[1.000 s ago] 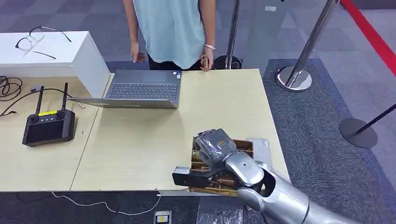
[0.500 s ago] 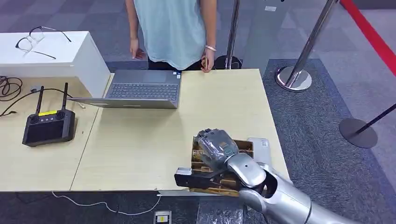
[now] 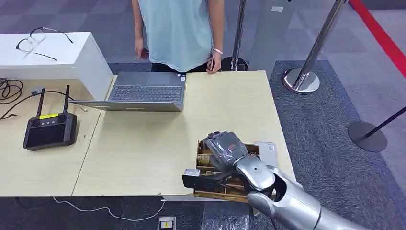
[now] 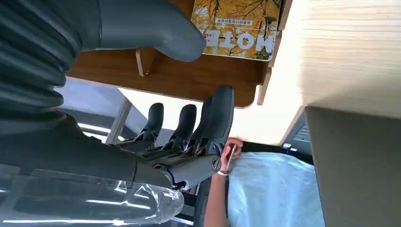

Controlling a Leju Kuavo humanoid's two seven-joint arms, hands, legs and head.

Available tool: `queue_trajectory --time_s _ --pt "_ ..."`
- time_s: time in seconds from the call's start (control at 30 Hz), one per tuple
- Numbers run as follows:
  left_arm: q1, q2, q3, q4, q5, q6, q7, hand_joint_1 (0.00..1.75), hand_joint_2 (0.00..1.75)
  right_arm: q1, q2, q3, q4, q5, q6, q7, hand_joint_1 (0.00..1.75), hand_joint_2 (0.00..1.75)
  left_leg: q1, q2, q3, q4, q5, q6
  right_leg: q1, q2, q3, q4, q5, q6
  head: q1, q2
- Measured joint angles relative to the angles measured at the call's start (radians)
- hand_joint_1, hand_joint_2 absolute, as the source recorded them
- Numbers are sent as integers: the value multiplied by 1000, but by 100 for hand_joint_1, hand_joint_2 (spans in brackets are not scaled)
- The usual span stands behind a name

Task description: Pass the card to the sensor for recognition and then transmit it.

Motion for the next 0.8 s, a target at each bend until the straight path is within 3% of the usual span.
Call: queue_trajectory --time_s 0.8 --pt "0 2 0 0 1 -3 7 0 0 19 0 -7 24 -7 -24 0 91 175 0 0 2 0 0 0 0 0 2 0 0 0 0 0"
